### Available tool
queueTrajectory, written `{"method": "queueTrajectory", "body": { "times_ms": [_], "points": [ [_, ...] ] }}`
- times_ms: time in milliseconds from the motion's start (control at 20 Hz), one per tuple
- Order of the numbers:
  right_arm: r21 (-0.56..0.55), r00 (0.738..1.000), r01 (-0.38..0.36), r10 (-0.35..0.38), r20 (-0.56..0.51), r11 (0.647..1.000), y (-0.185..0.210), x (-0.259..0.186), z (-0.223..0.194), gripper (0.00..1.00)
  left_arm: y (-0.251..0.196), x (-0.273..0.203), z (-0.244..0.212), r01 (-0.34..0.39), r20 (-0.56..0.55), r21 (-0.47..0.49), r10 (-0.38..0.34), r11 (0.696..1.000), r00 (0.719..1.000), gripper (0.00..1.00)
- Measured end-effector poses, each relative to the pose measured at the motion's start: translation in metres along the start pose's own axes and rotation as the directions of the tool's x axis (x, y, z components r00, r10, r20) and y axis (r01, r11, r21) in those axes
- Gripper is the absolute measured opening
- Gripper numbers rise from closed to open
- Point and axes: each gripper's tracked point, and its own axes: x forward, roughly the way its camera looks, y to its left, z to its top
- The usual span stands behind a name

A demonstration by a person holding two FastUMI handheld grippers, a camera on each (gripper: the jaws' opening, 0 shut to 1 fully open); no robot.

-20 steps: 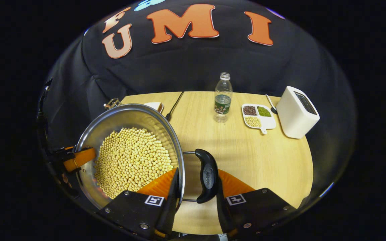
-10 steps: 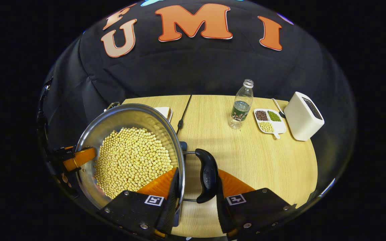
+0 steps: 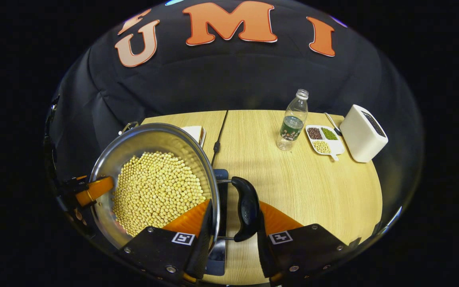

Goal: First push the handle of the pot to place it horizontally, then grasp the pot with both hands and set it on the induction cooktop.

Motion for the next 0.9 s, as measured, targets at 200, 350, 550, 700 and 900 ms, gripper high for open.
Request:
{"method": "queueTrajectory", "body": {
  "times_ms": [200,350,550,700,900],
  "points": [
    [-0.002,1.0,0.011,-0.011,-0.024,1.0,0.004,0.015,-0.008,0.53,-0.002,0.014,-0.008,0.002,-0.013,-0.02,-0.002,1.0,1.0,0.71],
    [-0.011,0.999,0.023,-0.023,-0.044,1.0,0.007,0.024,-0.014,0.53,-0.005,0.03,-0.021,0.002,-0.037,-0.04,-0.004,0.999,0.999,0.71],
    [-0.014,0.997,0.023,-0.024,-0.074,1.0,0.012,0.037,-0.022,0.53,0.0,0.034,-0.024,0.002,-0.065,-0.052,-0.005,0.999,0.998,0.71],
    [-0.017,0.996,0.02,-0.021,-0.092,1.0,0.013,0.046,-0.031,0.53,-0.003,0.034,-0.026,-0.003,-0.091,-0.069,-0.004,0.998,0.996,0.7],
    [-0.002,0.993,0.014,-0.014,-0.118,1.0,0.013,0.053,-0.04,0.53,-0.005,0.031,-0.021,-0.01,-0.11,-0.063,0.003,0.998,0.994,0.7]
  ]
}}
